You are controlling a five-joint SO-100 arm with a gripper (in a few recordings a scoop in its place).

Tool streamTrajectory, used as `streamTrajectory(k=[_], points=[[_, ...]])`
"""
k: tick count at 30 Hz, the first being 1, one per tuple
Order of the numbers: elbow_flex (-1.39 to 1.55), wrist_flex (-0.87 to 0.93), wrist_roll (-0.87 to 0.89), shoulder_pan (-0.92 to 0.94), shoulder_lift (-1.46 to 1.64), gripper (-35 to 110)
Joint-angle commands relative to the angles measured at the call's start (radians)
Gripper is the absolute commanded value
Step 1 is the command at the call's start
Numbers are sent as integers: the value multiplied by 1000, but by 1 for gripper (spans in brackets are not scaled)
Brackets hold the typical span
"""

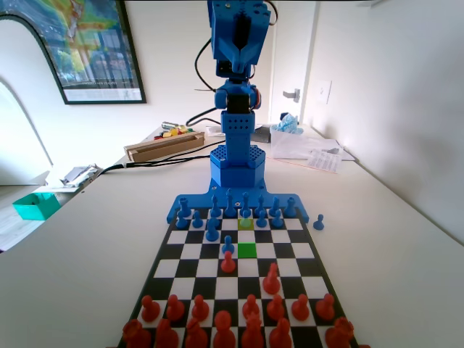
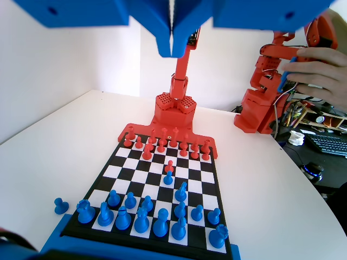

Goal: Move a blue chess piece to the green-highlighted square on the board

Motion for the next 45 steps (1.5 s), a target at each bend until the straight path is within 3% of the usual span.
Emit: streamTrajectory(k=[1,18,22,32,40,45], points=[[3,-17,0,8,3,5],[3,-17,-2,2,3,9],[3,-17,-6,-12,3,1],[-140,23,-23,-64,-103,1],[-348,224,-239,-106,-373,1],[-383,259,-439,-21,-518,1]])
